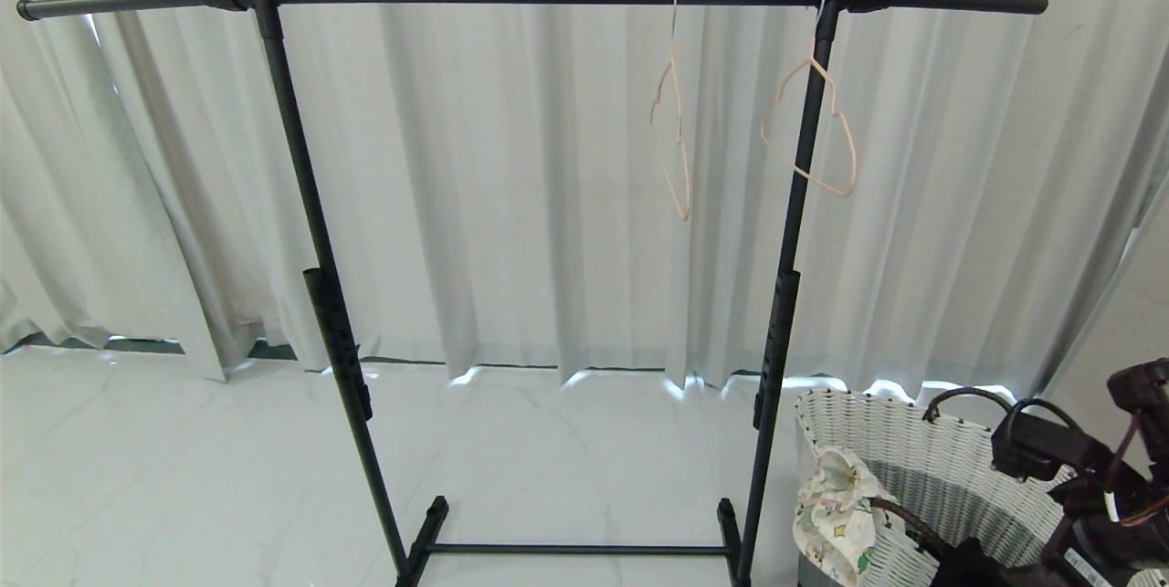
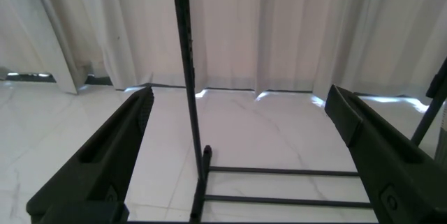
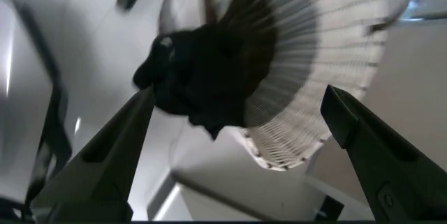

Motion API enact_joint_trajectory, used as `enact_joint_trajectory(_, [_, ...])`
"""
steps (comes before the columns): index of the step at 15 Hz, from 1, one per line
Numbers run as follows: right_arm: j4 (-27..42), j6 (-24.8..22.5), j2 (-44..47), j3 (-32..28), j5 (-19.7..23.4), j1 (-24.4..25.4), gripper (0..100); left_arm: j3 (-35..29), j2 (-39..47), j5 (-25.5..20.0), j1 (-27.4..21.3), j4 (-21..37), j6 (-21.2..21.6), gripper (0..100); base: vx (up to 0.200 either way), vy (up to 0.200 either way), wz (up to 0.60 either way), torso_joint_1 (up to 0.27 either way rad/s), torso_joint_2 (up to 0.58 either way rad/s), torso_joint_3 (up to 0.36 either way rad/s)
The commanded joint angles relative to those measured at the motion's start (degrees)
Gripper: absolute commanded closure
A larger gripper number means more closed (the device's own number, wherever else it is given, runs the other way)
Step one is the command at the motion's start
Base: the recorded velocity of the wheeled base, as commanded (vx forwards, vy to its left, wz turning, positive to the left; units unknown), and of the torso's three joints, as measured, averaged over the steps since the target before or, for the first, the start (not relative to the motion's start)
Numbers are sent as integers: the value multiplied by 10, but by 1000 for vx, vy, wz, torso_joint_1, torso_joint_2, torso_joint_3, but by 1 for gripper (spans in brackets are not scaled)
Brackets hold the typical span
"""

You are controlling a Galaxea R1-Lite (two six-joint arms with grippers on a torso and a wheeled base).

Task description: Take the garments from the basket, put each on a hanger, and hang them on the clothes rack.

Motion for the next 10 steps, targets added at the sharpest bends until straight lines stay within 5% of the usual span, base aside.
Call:
enact_joint_trajectory(1, [-1,-3,72,3,1,0,0,0,0,0,0,0,0,0,0,0,0,0,0,0])
enact_joint_trajectory(10, [-150,-3,221,2,-29,-32,0,0,0,0,0,0,-1,0,0,0,0,0,0,0])
